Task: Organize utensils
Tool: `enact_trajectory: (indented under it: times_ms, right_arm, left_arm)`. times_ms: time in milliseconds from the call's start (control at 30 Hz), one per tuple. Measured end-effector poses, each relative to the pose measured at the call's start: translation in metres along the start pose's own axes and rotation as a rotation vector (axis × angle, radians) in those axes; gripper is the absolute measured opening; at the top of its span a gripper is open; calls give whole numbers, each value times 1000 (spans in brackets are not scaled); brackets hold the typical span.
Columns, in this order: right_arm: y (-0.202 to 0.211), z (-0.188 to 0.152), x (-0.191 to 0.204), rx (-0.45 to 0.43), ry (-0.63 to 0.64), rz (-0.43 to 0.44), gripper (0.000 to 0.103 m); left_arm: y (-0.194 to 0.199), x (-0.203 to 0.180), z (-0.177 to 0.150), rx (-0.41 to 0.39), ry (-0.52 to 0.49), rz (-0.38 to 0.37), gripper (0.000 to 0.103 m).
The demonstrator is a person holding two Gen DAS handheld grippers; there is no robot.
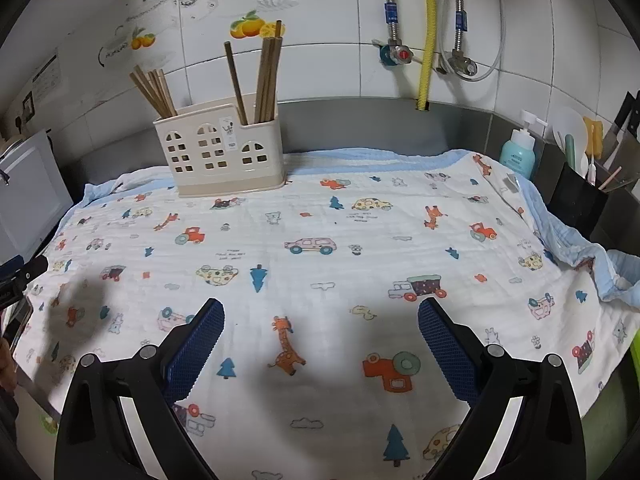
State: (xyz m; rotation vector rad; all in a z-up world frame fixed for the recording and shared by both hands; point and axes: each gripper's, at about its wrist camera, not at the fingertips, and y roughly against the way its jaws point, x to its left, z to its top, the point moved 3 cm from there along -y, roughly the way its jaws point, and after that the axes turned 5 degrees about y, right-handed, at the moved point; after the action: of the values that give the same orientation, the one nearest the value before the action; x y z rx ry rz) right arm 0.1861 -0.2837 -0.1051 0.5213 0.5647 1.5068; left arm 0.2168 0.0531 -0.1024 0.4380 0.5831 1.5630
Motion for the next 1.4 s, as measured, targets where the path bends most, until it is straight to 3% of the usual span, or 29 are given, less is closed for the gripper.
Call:
enact_trajectory:
  times_ms: [1400]
  right_arm:
    - [20, -2, 26, -29, 6, 52, 94]
  left_arm:
    - [36, -18, 0, -77, -36, -40, 98]
